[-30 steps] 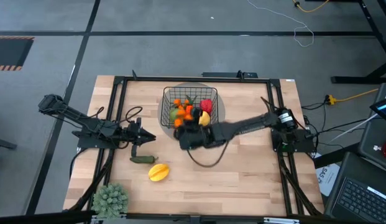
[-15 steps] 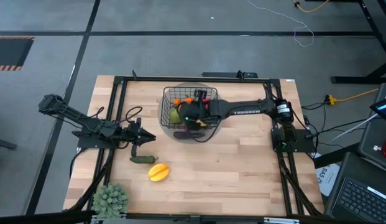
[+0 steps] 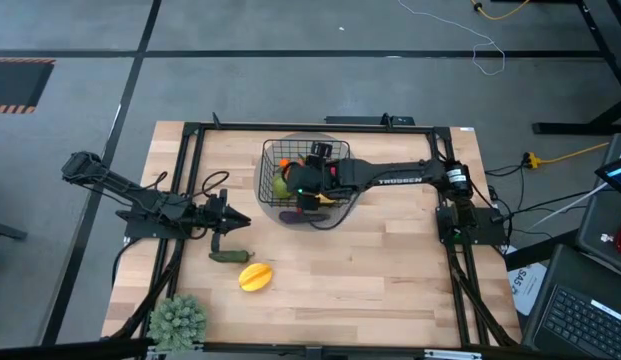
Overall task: Build produce basket
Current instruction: Put the eggplant into the wire organizer
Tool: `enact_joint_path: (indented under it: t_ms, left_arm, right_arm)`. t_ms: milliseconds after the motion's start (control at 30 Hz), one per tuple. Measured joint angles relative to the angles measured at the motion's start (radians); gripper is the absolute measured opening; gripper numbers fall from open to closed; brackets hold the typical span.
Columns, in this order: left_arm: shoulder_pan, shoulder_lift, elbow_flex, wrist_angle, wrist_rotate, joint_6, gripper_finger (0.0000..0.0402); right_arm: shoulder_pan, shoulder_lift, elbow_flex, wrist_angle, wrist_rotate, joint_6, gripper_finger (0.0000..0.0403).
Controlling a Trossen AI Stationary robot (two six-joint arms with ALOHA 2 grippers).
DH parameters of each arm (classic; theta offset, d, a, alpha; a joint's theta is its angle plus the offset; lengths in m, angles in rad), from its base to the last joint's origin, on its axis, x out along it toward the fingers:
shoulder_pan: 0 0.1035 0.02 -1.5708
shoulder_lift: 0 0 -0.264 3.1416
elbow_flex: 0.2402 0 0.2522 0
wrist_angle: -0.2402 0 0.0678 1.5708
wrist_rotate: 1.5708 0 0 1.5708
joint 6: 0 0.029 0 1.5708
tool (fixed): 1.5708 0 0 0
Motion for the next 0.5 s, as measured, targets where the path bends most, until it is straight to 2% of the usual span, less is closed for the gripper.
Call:
enact_joint_path:
  t_ms: [100,167,300,400,500]
  left_arm:
    - [0.000,0.000,0.000,0.000,0.000,0.000,0.0041]
    - [0.000,0.000,0.000,0.000,0.000,0.000,0.0041]
    - [0.000,0.000,0.000,0.000,0.000,0.000,0.0041]
    - [0.000,0.000,0.000,0.000,0.000,0.000,0.0041]
    - [0.000,0.000,0.000,0.000,0.000,0.000,0.0041]
  right_arm:
    - [0.039,0.000,0.116,-0.103,-0.012,0.033,0.0165]
    - [0.068,-0.002,0.195,-0.174,-0.067,0.085,0.0162]
    - [0.126,-0.002,0.306,-0.328,-0.311,0.184,0.0159]
    - [0.164,-0.002,0.324,-0.421,-0.510,0.162,0.0159]
    - [0.205,-0.001,0.294,-0.451,-0.593,0.128,0.0159]
